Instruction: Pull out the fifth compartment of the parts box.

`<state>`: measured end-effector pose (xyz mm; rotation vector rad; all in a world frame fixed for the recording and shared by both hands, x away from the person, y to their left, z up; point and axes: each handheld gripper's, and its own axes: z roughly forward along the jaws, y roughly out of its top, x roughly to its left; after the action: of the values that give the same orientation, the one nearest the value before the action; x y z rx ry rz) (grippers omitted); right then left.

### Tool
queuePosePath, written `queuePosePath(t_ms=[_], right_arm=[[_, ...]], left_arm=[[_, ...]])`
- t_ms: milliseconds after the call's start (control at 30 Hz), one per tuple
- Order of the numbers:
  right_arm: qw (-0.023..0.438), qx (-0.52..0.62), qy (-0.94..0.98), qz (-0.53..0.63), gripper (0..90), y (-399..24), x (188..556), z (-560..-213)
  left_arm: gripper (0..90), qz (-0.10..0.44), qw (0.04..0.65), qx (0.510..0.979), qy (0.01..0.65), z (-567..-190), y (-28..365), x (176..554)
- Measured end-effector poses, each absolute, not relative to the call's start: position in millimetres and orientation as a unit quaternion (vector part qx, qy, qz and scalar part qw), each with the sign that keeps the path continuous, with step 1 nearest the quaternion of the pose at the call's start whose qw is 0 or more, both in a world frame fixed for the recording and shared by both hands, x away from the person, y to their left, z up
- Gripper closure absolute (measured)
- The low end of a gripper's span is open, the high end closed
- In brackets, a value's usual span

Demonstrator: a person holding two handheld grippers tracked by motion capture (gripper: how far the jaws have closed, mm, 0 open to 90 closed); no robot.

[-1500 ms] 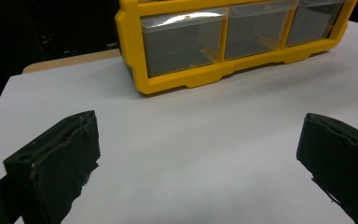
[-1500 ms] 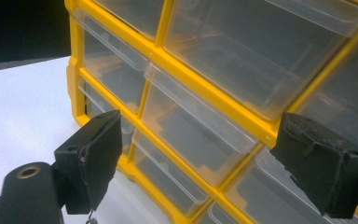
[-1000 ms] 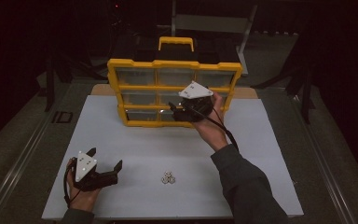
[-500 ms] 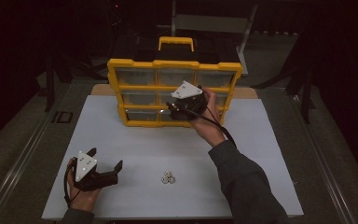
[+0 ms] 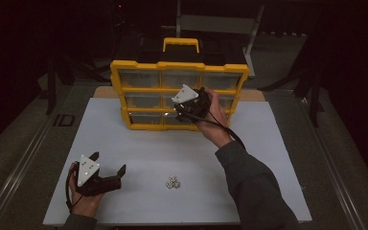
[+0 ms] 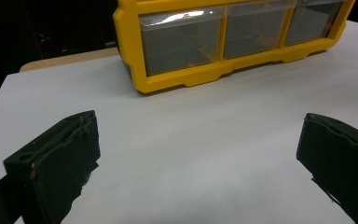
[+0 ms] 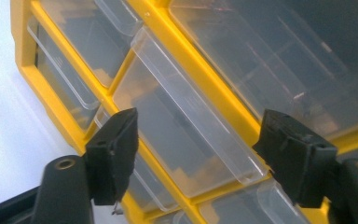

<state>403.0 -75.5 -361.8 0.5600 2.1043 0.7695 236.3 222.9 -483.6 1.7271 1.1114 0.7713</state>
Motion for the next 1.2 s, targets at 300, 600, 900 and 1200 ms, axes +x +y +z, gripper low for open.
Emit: queuePosePath(t_ms=[300, 600, 900, 1200], right_arm=[[0.443, 0.168, 0.845, 0.248, 34.8, -64, 402, -365], [0.477, 0.130, 0.845, 0.204, 37.3, -54, 402, -369], [0.500, 0.109, 0.842, 0.172, 39.3, -50, 405, -374], [0.526, 0.090, 0.833, 0.144, 43.2, -47, 404, -377]], left_arm=[[0.0, 0.312, 0.457, 0.701, 0.450, -484, 223, 236], [0.0, 0.312, 0.456, 0.701, 0.450, -484, 223, 236], [0.0, 0.311, 0.456, 0.702, 0.450, -484, 223, 236], [0.0, 0.310, 0.456, 0.703, 0.450, -484, 223, 236]])
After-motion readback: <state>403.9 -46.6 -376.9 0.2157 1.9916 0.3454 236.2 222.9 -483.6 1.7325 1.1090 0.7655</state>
